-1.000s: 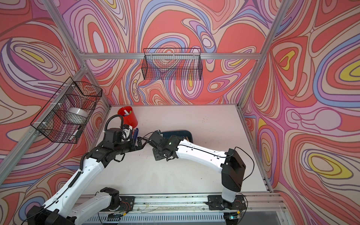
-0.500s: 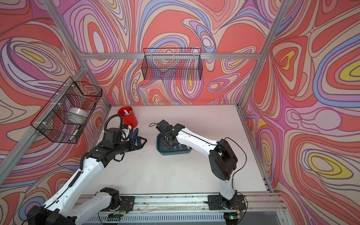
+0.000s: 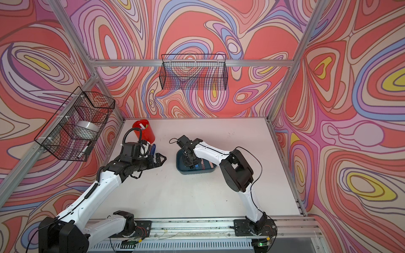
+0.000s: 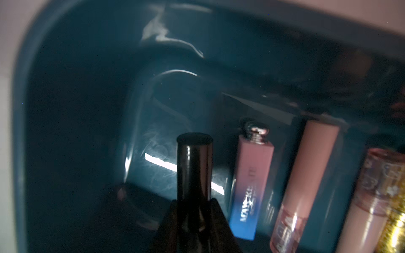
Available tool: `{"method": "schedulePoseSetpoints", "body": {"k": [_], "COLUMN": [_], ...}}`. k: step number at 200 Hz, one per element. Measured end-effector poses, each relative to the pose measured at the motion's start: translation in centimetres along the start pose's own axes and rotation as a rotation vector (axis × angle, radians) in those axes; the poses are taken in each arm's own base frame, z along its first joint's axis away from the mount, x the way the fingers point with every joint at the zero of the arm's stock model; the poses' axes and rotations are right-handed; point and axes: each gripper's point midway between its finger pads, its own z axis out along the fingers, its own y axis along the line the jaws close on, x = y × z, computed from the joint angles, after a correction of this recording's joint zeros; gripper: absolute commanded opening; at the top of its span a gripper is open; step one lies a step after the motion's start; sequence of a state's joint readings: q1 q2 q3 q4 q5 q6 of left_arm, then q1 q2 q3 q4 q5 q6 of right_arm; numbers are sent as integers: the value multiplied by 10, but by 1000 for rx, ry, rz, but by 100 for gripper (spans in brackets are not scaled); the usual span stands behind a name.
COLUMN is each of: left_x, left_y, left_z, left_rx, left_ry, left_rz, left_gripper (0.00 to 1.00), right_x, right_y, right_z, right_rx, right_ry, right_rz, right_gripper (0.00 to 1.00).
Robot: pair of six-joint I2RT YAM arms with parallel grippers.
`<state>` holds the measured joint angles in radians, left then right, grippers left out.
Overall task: Put the lipstick into the storage box
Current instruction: Place the lipstick in the storage box.
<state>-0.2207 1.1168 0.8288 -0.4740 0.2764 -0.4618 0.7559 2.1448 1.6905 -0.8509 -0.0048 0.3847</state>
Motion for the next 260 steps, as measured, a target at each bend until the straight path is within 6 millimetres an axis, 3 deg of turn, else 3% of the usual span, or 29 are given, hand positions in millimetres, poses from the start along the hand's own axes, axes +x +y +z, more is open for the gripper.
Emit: {"method": "schedulePoseSetpoints", "body": {"k": [35, 63, 111, 124, 135, 154, 181, 216, 238, 260], "left_x": [-10, -15, -16, -16, -16, -18, -32, -72, -91, -98], "left_y": [1, 1, 4, 4, 4, 5, 0, -10, -8, 2], "left_z": [4, 6, 7, 7, 7, 6, -2, -24, -32, -33], "left_rx": [1, 8, 10, 10, 9, 8, 1, -29, -71, -123], "left_ry": [2, 1, 6, 5, 4, -2, -45, -167, -241, -320], "left_rz": [-2, -4, -12, -12, -13, -13, 15, 73, 100, 141], "left_gripper": [100, 100, 100, 100, 100, 100, 100, 100, 100, 100], "right_x": [4, 2, -3, -3, -3, -6, -24, -51, -52, -38], "right_y": [-4, 0, 3, 3, 3, 2, 6, 11, 6, -14], "right_z": [14, 14, 12, 11, 11, 2, -36, -122, -171, -202], "right_rx": [-13, -32, -49, -49, -45, -41, -53, -91, -99, -64], "right_ry": [34, 33, 17, 18, 16, 1, -85, -273, -380, -449], "right_rz": [9, 10, 4, 8, -2, -10, -15, -17, -15, -8], "right_gripper": [28, 42, 55, 75, 97, 99, 99, 98, 98, 98]}}
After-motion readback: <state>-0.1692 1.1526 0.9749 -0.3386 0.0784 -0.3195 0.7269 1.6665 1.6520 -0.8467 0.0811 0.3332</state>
